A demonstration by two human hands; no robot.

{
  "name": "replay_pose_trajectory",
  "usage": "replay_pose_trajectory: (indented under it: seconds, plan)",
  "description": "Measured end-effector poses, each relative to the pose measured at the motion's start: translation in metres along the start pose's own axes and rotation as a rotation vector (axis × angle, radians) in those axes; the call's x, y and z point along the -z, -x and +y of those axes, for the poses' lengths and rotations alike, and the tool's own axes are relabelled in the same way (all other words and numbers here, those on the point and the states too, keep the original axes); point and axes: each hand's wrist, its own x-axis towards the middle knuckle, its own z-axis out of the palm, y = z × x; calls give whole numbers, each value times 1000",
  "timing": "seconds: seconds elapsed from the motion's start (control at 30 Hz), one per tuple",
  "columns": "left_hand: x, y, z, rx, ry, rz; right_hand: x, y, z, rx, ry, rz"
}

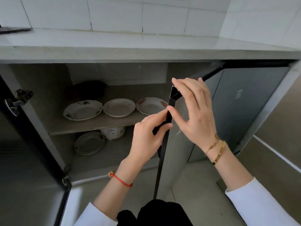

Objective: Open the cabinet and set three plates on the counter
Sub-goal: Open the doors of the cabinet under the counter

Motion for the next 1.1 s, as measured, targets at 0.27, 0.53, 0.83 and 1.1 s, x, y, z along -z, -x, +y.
replay_pose_trajectory:
  seconds: [0.27,0.53,0.83,1.1]
  plan:
    - [-38,10,19,-209,99,-136,51,38,17,-24,-24,30]
    - [-95,4,44,-440,204,-260,118,72,43,-81,132,11]
    - [-168,12,88,-484,164,-198,187,101,68,-235,389,-51]
    - [-223,17,121,-448,69,-225,228,117,99,-378,569,-141]
